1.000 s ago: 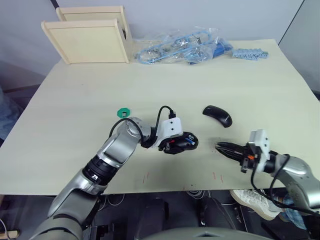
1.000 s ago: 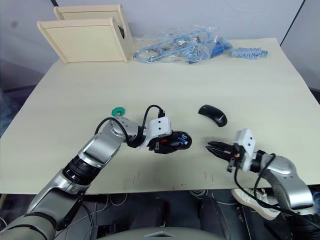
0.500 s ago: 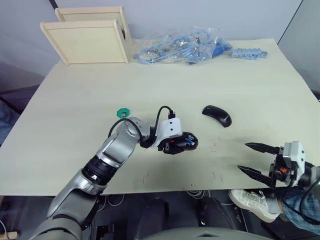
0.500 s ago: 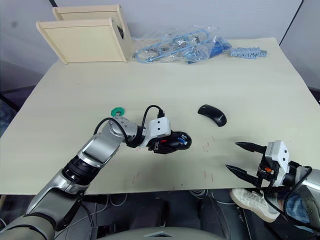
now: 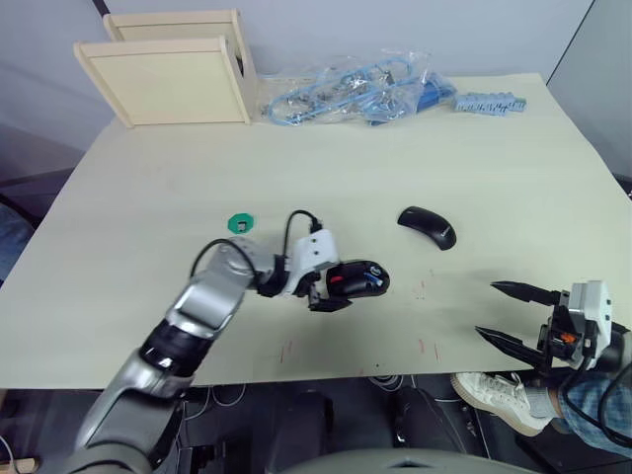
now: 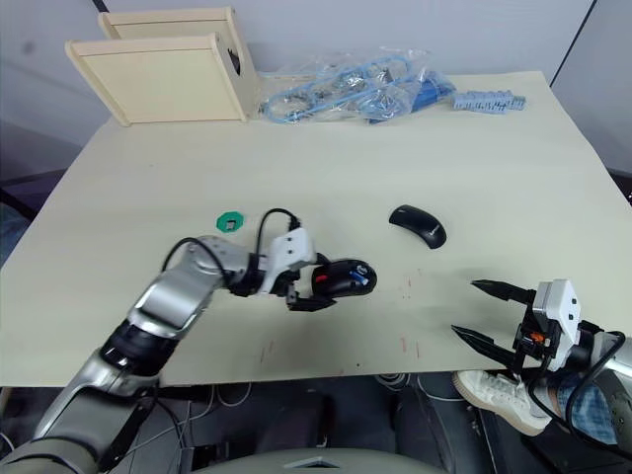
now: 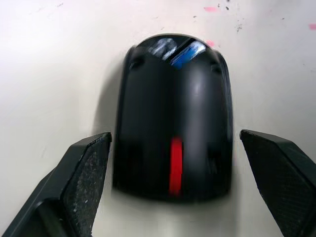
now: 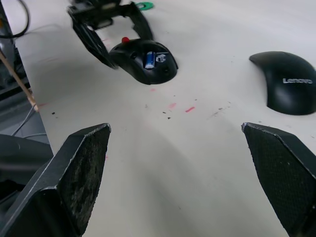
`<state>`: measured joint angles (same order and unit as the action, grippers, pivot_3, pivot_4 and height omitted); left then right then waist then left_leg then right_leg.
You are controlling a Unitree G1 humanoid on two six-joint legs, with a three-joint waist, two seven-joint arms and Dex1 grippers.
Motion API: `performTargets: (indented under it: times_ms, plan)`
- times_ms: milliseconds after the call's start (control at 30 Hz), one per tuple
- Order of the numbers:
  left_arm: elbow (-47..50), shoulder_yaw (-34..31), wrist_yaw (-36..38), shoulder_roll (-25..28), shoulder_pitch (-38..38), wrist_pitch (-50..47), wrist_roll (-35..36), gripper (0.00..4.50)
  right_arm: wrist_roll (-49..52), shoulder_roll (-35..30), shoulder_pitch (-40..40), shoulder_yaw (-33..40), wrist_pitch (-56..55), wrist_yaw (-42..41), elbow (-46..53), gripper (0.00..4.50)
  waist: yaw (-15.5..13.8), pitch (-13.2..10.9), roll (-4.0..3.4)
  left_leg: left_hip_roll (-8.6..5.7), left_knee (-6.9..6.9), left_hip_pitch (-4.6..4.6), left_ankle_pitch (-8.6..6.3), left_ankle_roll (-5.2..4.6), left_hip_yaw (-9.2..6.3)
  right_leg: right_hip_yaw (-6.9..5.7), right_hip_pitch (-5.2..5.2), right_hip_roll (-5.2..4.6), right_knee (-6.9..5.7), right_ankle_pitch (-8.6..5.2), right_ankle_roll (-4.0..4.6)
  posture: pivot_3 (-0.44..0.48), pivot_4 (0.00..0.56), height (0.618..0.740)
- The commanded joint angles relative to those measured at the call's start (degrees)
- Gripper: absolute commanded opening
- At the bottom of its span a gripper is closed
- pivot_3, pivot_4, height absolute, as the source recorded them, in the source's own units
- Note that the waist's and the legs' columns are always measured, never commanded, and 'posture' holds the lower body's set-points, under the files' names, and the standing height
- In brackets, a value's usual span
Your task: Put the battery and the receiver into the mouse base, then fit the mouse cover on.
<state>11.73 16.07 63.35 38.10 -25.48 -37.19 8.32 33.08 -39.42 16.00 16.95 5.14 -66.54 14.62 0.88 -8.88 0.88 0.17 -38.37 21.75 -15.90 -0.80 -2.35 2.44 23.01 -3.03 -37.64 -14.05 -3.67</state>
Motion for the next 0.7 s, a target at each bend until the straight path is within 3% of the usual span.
performTargets:
  times_ms: [33,167,267,400,567,700]
  plan:
    - [5.65,-7.71,-0.87,2.02,3.66,-1.95,5.13,4.44,1.98,0.77,0.06,2.2,-1.49,-0.34,0.69,4.5,-0.1,-0.04,0.01,0.01,0.0,0.0,0.0,0.0,0.01,0.01,0.0,0.0,0.01,0.0,0.0,0.0,0.15,0.74]
    - [8.88,-14.26,-1.83,4.35,9.98,-1.5,8.23,4.44,2.26,1.86,-0.04,2.22,-2.82,-0.85,0.16,4.5,-0.18,-0.08,0.01,0.07,0.0,0.0,0.0,0.0,0.02,0.01,0.0,-0.05,0.02,0.0,-0.01,0.0,0.15,0.74]
    - [13.49,-26.47,-5.37,2.55,18.03,-3.22,14.57,4.44,2.76,5.0,-0.59,2.59,-6.54,-0.42,0.02,4.5,-0.08,-0.21,-0.01,0.16,0.03,0.0,0.0,0.01,-0.06,0.06,0.04,-0.06,0.04,0.01,0.0,0.0,0.15,0.74]
    - [14.45,-37.34,-9.76,-0.5,24.51,-2.98,19.37,4.44,4.06,6.47,-1.98,0.49,-4.88,-1.0,0.24,4.5,-0.11,-0.26,-0.07,0.19,0.02,-0.02,0.0,0.01,-0.12,0.02,0.02,-0.1,0.01,0.01,0.01,0.0,0.15,0.74]
    - [11.5,-45.84,-14.87,-2.14,26.69,-4.33,23.78,4.44,2.95,8.61,-4.19,-2.58,-6.37,-0.63,0.4,4.5,-0.35,-0.27,-0.05,0.14,0.01,0.01,0.0,0.01,-0.2,-0.04,0.02,-0.1,0.02,0.01,0.01,0.0,0.15,0.74]
    - [8.79,-48.17,-18.84,-1.96,26.23,-4.87,24.86,4.44,2.52,9.35,-5.34,-3.76,-7.54,-0.82,-0.05,4.5,-0.24,-0.28,-0.07,0.14,0.03,0.0,0.0,0.02,-0.22,-0.05,0.02,-0.09,0.0,0.01,0.02,0.0,0.15,0.74]
